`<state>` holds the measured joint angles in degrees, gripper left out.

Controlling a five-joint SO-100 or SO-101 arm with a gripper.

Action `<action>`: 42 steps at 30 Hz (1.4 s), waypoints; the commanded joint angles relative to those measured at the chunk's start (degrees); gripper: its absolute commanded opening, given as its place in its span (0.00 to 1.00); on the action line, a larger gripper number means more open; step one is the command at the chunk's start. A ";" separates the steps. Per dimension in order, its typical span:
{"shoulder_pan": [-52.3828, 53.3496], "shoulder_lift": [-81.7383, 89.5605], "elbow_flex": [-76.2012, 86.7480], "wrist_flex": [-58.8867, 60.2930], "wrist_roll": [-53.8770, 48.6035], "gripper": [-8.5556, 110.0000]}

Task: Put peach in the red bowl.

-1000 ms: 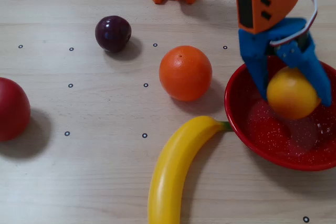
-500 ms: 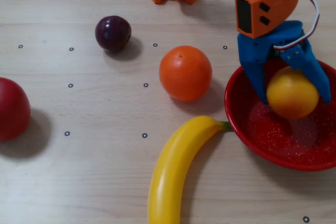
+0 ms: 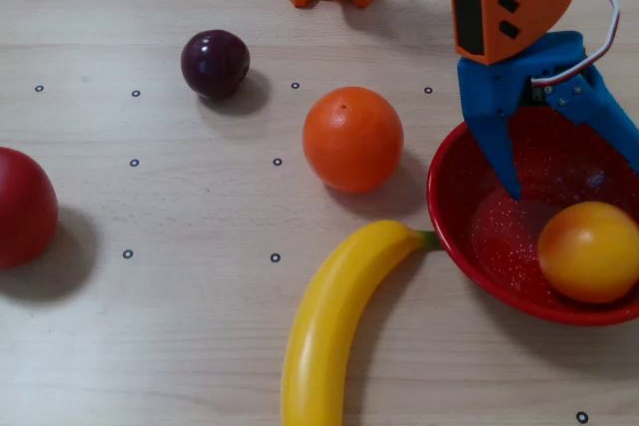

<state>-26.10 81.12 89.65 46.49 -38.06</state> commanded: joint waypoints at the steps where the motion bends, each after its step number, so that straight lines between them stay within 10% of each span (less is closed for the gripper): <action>1: 1.32 3.87 -7.21 0.53 -1.23 0.39; 18: 4.22 9.67 -11.78 4.83 -3.08 0.08; 42: 13.80 29.00 -9.14 19.07 7.47 0.07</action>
<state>-13.27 103.01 83.67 64.25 -32.26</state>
